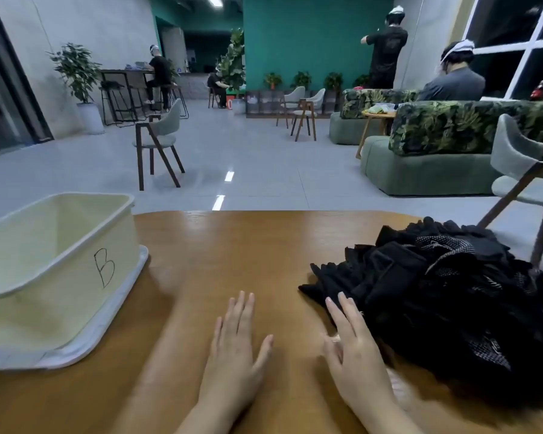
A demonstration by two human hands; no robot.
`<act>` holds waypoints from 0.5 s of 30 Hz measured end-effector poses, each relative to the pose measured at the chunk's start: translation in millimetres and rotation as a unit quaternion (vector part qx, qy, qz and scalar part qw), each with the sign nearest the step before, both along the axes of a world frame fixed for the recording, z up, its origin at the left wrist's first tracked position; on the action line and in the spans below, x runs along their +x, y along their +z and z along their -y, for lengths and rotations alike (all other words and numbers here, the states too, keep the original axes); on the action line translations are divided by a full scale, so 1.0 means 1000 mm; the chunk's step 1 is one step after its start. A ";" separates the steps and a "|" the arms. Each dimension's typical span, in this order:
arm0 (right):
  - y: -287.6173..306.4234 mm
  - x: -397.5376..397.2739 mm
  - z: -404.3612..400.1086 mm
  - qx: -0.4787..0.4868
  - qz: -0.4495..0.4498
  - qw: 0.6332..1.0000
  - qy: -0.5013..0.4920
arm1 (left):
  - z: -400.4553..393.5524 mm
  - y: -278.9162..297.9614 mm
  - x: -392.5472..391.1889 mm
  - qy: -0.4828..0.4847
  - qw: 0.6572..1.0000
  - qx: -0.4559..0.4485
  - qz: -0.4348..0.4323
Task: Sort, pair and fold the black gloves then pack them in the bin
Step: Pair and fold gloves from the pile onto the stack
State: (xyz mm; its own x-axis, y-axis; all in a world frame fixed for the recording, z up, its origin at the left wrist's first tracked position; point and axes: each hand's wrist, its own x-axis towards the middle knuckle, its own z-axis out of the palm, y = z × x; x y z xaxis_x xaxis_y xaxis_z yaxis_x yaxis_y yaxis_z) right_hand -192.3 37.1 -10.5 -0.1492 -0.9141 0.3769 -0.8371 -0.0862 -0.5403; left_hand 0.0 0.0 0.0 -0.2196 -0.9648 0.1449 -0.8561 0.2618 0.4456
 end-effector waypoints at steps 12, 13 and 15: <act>-0.007 0.012 0.030 0.080 -0.180 0.977 -0.083 | 0.023 -0.008 -0.009 0.007 0.996 0.001 0.094; -0.012 0.012 0.034 0.049 -0.189 0.977 -0.084 | 0.023 -0.009 -0.009 0.005 0.996 0.005 0.091; -0.017 0.015 0.038 0.002 -0.214 0.973 -0.081 | 0.022 -0.008 -0.009 0.006 0.997 0.006 0.081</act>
State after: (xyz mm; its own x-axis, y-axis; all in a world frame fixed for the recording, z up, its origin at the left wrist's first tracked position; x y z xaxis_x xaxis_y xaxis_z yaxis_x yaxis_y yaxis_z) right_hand -176.9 -1.2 -27.8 -0.1223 -0.8934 0.4323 -0.9879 0.0679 -0.1392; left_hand -9.4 -22.3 -8.0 -0.2273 -0.9690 0.0965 -0.9200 0.2462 0.3050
